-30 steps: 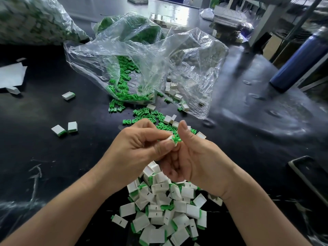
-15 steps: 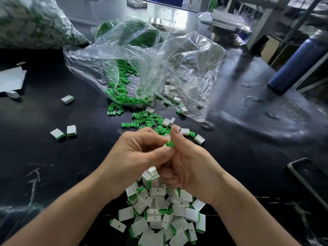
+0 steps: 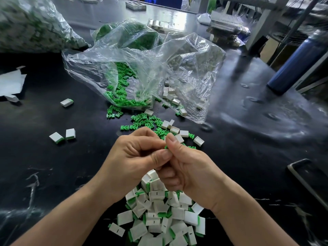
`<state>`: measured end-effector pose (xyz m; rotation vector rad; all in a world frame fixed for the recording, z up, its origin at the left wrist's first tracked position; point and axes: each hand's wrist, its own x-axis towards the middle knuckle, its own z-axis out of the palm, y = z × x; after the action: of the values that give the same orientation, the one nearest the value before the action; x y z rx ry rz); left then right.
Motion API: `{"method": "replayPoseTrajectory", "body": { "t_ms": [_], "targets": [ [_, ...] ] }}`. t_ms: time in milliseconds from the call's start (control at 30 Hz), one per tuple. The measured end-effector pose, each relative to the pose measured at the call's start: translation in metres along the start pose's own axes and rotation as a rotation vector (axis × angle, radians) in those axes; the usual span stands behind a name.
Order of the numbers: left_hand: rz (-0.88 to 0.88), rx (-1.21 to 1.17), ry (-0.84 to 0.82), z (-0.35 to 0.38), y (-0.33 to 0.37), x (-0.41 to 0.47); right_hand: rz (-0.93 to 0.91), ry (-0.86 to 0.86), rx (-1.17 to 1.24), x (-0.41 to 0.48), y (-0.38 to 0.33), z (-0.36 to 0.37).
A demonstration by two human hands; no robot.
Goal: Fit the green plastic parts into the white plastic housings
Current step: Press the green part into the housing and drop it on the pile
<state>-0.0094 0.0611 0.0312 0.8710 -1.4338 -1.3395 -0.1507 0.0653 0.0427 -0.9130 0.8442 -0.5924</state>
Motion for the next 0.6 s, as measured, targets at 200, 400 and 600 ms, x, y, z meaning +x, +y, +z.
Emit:
{"method": "replayPoseTrajectory", "body": {
  "t_ms": [200,400,600],
  "targets": [
    [0.0,-0.009,-0.021,0.0005,0.0011,-0.0003,-0.032,0.062,-0.002,-0.0012,0.0015,0.0024],
    [-0.016,-0.006,-0.072,-0.0035,0.0027,0.0,-0.092,-0.079,0.048,0.001,0.0024,0.0027],
    [-0.023,0.005,-0.145,-0.0063,0.0024,-0.0005,-0.089,-0.14,0.029,0.0003,-0.0004,0.0018]
  ]
}}
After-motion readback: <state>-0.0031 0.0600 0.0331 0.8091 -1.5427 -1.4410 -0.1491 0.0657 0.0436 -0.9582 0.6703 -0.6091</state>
